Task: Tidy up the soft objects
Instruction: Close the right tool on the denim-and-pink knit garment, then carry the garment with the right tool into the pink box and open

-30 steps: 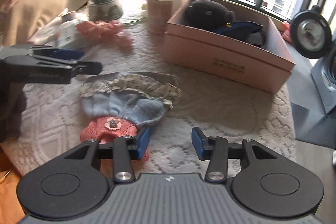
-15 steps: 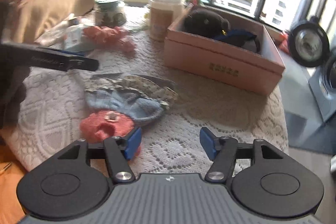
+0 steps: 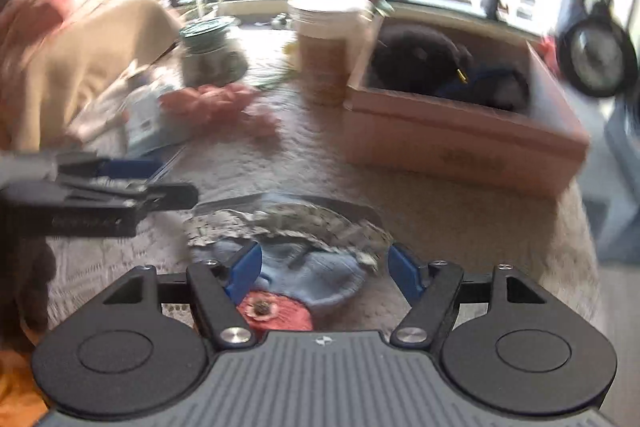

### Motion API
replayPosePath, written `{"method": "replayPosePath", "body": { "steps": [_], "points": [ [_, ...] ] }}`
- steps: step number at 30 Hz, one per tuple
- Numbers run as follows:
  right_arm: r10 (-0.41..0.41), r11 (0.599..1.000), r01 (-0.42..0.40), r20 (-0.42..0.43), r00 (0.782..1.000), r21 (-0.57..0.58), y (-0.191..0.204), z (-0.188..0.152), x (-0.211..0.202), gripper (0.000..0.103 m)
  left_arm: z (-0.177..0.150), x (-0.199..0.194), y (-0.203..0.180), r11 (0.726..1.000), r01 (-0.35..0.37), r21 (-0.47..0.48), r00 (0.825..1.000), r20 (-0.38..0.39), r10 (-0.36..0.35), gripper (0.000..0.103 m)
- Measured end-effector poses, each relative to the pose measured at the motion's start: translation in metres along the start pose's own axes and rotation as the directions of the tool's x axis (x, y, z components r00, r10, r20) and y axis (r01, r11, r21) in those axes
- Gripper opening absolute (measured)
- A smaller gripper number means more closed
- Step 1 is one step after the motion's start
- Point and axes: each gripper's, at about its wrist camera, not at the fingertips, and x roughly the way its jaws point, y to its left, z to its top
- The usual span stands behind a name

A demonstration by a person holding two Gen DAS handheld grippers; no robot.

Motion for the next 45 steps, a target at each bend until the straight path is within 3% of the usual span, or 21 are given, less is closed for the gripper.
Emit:
{"method": "replayPosePath", "body": {
  "steps": [4, 7, 12, 16, 19, 21, 25, 28, 34, 40, 45],
  "points": [
    [0.081, 0.990, -0.074, -0.049, 0.996, 0.122, -0.019, -0.006, 0.008, 0.074, -0.001, 0.000, 0.001, 1.000, 0.005, -0.006, 1.000, 0.001, -0.005, 0.069],
    [0.082, 0.990, -0.077, -0.040, 0.996, 0.122, -0.014, -0.005, 0.011, 0.075, -0.001, 0.000, 0.001, 1.000, 0.006, -0.007, 1.000, 0.002, -0.006, 0.069],
    [0.107, 0.994, -0.106, -0.032, 0.994, 0.019, 0.022, -0.009, 0.018, 0.086, -0.001, -0.002, 0.004, 1.000, 0.014, -0.018, 1.000, 0.005, -0.014, 0.069],
    [0.061, 0.986, -0.063, -0.022, 0.998, -0.156, 0.053, -0.016, 0.022, 0.088, -0.001, -0.002, 0.003, 1.000, 0.010, -0.012, 1.000, 0.005, -0.010, 0.069],
    [0.053, 0.984, -0.055, -0.016, 0.998, -0.172, 0.053, -0.015, 0.024, 0.087, -0.001, -0.001, 0.003, 1.000, 0.009, -0.010, 1.000, 0.006, -0.009, 0.069],
    [0.049, 0.987, -0.050, -0.011, 0.999, -0.151, 0.047, -0.013, 0.023, 0.077, -0.001, -0.001, 0.003, 1.000, 0.008, -0.010, 1.000, 0.006, -0.008, 0.069],
    [0.029, 0.986, -0.031, -0.013, 0.999, -0.166, 0.040, -0.010, 0.016, 0.036, -0.001, -0.001, 0.001, 1.000, 0.001, -0.009, 1.000, 0.006, -0.001, 0.069],
    [0.035, 0.987, -0.036, -0.007, 0.999, -0.154, 0.029, -0.007, 0.001, 0.015, -0.001, -0.002, -0.002, 1.000, -0.008, -0.005, 1.000, 0.004, 0.008, 0.069],
    [-0.037, 0.996, 0.044, 0.094, 0.995, -0.076, -0.012, -0.004, -0.047, 0.009, -0.005, -0.016, -0.034, 0.992, 0.067, 0.110, 0.997, 0.025, -0.070, 0.069],
    [-0.082, 0.996, 0.084, 0.207, 0.975, 0.000, -0.048, -0.005, -0.088, 0.009, 0.005, -0.033, -0.059, 0.973, 0.192, 0.127, 0.980, 0.024, -0.196, 0.069],
    [-0.109, 0.994, 0.099, 0.307, 0.945, 0.048, -0.079, 0.010, -0.124, 0.009, 0.050, -0.039, -0.098, 0.948, 0.229, 0.223, 0.965, 0.076, -0.251, 0.069]
  ]
}}
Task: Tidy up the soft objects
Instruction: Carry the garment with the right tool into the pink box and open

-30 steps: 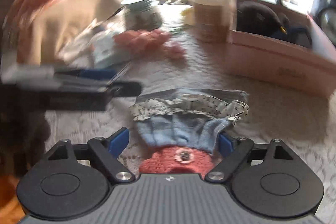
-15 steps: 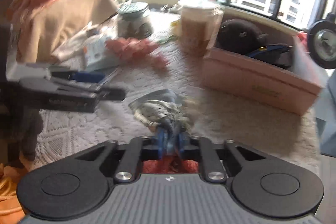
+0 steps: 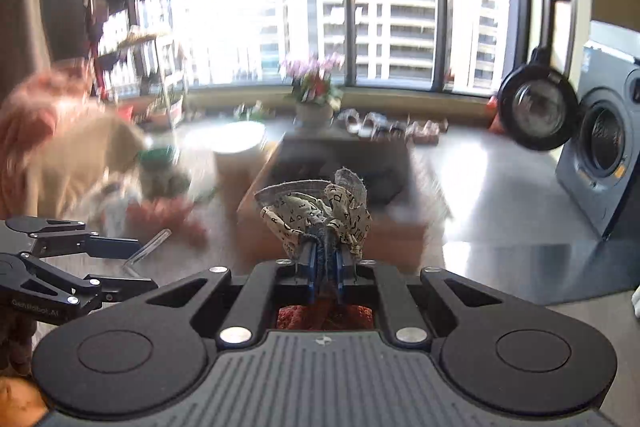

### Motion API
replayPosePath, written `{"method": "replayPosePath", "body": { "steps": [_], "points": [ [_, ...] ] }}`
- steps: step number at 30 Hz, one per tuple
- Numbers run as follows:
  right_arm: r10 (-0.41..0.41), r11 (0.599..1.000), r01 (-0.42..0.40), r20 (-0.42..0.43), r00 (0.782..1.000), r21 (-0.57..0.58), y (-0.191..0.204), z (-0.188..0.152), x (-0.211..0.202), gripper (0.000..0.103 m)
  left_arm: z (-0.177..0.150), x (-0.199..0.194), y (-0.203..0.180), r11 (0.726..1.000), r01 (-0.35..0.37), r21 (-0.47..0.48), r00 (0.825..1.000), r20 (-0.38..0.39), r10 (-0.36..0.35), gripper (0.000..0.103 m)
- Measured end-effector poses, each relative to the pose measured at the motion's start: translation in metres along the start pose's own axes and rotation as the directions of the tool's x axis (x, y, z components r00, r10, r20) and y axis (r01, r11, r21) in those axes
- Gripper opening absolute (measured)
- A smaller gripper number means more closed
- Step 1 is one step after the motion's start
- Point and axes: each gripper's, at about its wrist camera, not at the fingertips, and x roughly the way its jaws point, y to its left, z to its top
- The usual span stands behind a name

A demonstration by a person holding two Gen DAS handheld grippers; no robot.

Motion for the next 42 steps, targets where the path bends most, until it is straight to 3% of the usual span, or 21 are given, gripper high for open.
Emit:
{"method": "replayPosePath", "body": {
  "steps": [4, 6, 8, 10, 12, 17, 23, 25, 30, 33, 35, 37, 39, 42],
  "points": [
    [-0.014, 1.000, 0.014, 0.094, 0.995, 0.003, -0.022, 0.036, -0.009, 0.009, 0.064, 0.040, -0.015, 0.998, -0.010, 0.064, 0.996, 0.085, 0.005, 0.069],
    [-0.030, 1.000, 0.031, 0.125, 0.992, -0.004, -0.029, 0.052, -0.003, 0.009, 0.089, 0.076, -0.011, 1.000, 0.020, 0.011, 0.994, 0.103, -0.021, 0.070],
    [-0.041, 0.999, 0.042, 0.131, 0.991, -0.003, -0.035, 0.067, 0.012, 0.009, 0.101, 0.128, -0.001, 0.997, 0.065, -0.038, 0.998, 0.009, -0.065, 0.070],
    [-0.043, 0.999, 0.042, 0.106, 0.993, 0.012, -0.042, 0.078, 0.034, 0.009, 0.098, 0.170, 0.009, 0.995, 0.058, -0.083, 0.994, -0.091, -0.066, 0.070],
    [-0.040, 0.999, 0.039, 0.072, 0.997, 0.022, -0.047, 0.086, 0.059, 0.009, 0.092, 0.183, 0.019, 0.992, 0.035, -0.119, 0.995, -0.090, -0.046, 0.069],
    [-0.007, 0.998, 0.009, -0.026, 1.000, 0.068, -0.053, 0.091, 0.135, 0.009, 0.087, 0.166, 0.030, 0.991, 0.050, -0.126, 0.999, 0.013, -0.048, 0.069],
    [0.013, 0.992, 0.006, -0.153, 0.988, 0.126, -0.058, 0.097, 0.209, 0.009, 0.076, 0.180, 0.040, 0.992, 0.069, -0.107, 0.995, -0.070, -0.076, 0.068],
    [0.026, 0.992, 0.003, -0.226, 0.974, 0.126, -0.054, 0.093, 0.226, 0.009, 0.074, 0.177, 0.038, 0.994, 0.060, -0.089, 0.995, -0.076, -0.067, 0.068],
    [0.031, 0.993, 0.016, -0.393, 0.919, 0.116, -0.040, 0.065, 0.266, 0.010, 0.074, 0.151, 0.039, 0.993, 0.041, -0.112, 0.999, -0.004, -0.042, 0.068],
    [0.043, 0.994, -0.004, -0.372, 0.927, 0.107, -0.035, 0.063, 0.262, 0.011, 0.070, 0.135, 0.040, 0.995, 0.016, -0.103, 1.000, -0.022, -0.018, 0.068],
    [0.045, 0.994, -0.011, -0.333, 0.942, 0.105, -0.037, 0.074, 0.245, 0.018, 0.062, 0.120, 0.045, 0.996, 0.007, -0.086, 0.999, -0.034, -0.010, 0.068],
    [0.050, 0.994, -0.022, -0.268, 0.962, 0.106, -0.041, 0.082, 0.218, 0.046, 0.048, 0.104, 0.050, 0.997, -0.019, -0.070, 0.999, -0.050, 0.015, 0.068],
    [0.016, 0.996, 0.002, -0.197, 0.980, 0.091, -0.041, 0.086, 0.193, 0.058, 0.032, 0.085, 0.056, 0.996, -0.051, -0.079, 0.997, -0.064, 0.046, 0.068],
    [-0.011, 0.999, 0.018, -0.142, 0.990, 0.049, -0.032, 0.086, 0.166, 0.058, 0.009, 0.064, 0.066, 0.990, -0.094, -0.110, 0.993, -0.082, 0.085, 0.068]
  ]
}}
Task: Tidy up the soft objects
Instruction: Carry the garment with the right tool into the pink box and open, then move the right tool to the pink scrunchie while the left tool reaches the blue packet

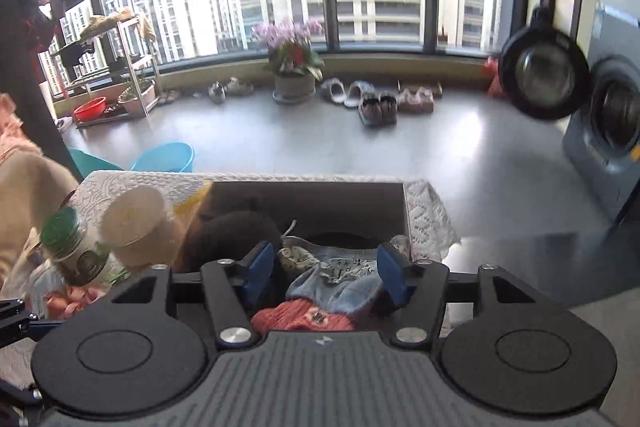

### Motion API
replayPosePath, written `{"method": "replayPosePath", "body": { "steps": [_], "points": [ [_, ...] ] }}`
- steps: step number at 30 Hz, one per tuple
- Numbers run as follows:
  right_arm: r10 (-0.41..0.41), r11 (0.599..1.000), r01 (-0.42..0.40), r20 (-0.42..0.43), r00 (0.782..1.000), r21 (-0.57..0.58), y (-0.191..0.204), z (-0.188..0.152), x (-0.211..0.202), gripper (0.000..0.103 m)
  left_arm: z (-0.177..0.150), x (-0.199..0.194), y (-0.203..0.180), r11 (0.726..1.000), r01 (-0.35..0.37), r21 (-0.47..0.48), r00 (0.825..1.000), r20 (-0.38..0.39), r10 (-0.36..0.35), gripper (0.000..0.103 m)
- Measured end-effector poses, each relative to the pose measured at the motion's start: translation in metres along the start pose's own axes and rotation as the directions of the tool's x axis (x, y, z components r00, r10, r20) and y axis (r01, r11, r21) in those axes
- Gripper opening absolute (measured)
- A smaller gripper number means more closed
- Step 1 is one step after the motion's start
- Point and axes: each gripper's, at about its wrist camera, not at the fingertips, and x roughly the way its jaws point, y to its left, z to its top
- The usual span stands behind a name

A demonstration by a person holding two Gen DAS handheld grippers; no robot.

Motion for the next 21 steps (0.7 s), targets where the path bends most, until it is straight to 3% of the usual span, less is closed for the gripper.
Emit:
{"method": "replayPosePath", "body": {
  "steps": [6, 12, 16, 21],
  "points": [
    [0.131, 0.985, -0.132, -0.012, 0.991, -0.112, 0.051, -0.033, -0.029, 0.058, -0.045, -0.040, 0.036, 0.988, -0.141, -0.069, 0.989, -0.049, 0.138, 0.068],
    [0.274, 0.911, -0.289, -0.091, 0.957, -0.294, 0.141, -0.055, -0.021, 0.058, -0.066, -0.070, 0.076, 0.949, -0.263, -0.174, 0.965, -0.046, 0.259, 0.068],
    [0.320, 0.876, -0.346, -0.131, 0.938, -0.336, 0.187, -0.060, -0.002, 0.058, -0.073, -0.086, 0.096, 0.933, -0.274, -0.233, 0.960, -0.013, 0.279, 0.068],
    [0.354, 0.889, -0.378, -0.136, 0.925, -0.259, 0.215, -0.044, 0.044, 0.058, -0.077, -0.094, 0.114, 0.913, -0.270, -0.305, 0.960, -0.008, 0.281, 0.068]
  ]
}}
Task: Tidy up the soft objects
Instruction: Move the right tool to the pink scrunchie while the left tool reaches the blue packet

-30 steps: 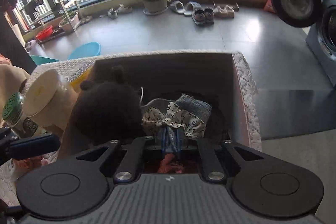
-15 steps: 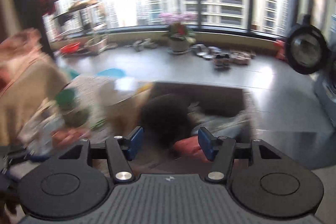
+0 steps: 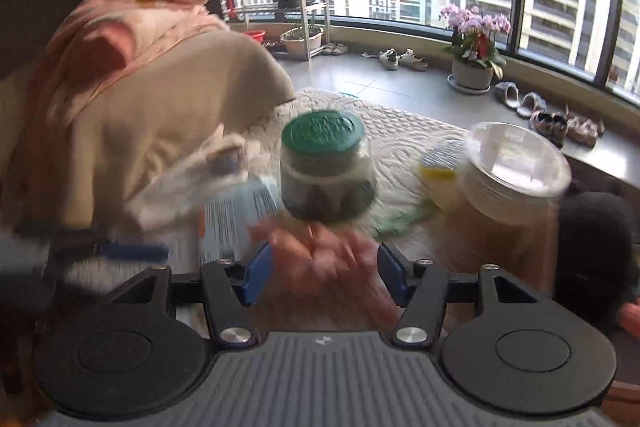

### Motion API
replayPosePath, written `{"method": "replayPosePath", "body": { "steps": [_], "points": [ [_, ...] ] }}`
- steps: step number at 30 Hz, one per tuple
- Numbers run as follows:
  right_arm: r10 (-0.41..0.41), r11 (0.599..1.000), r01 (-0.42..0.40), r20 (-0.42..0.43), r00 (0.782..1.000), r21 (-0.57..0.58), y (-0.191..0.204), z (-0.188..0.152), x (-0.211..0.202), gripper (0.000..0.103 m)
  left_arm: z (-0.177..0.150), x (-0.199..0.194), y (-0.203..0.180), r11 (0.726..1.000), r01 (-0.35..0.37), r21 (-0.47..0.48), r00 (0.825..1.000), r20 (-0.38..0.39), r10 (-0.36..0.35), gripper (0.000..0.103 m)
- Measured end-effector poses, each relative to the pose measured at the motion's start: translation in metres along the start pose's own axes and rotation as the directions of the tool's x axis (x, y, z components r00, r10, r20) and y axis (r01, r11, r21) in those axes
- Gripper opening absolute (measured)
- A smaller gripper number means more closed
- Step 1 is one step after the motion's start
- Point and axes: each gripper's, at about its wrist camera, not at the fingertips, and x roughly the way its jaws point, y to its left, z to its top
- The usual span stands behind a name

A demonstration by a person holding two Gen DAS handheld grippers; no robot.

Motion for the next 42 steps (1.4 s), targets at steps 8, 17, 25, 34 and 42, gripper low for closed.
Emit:
{"method": "replayPosePath", "body": {
  "steps": [8, 17, 25, 34, 42],
  "points": [
    [-0.037, 0.999, 0.033, -0.120, 0.992, -0.033, 0.004, 0.006, 0.073, 0.017, 0.004, 0.005, 0.020, 0.995, -0.010, -0.097, 1.000, 0.002, 0.010, 0.068],
    [0.116, 0.989, -0.129, -0.171, 0.978, -0.067, 0.027, -0.030, 0.035, 0.014, 0.020, 0.023, 0.016, 0.993, -0.029, -0.113, 1.000, 0.009, 0.030, 0.069],
    [-0.087, 0.990, 0.079, -0.064, 0.994, -0.118, 0.015, -0.054, 0.005, 0.015, 0.022, 0.047, -0.024, 0.984, -0.161, 0.076, 0.986, -0.033, 0.164, 0.080],
    [-0.095, 0.995, 0.096, 0.020, 0.995, -0.042, -0.004, -0.067, -0.022, 0.043, 0.023, 0.069, -0.036, 0.966, -0.233, 0.111, 0.967, -0.080, 0.242, 0.093],
    [-0.009, 0.998, 0.014, 0.073, 0.997, -0.063, -0.004, -0.080, -0.053, 0.064, 0.020, 0.070, -0.037, 0.960, -0.231, 0.155, 0.968, -0.062, 0.243, 0.095]
  ]
}}
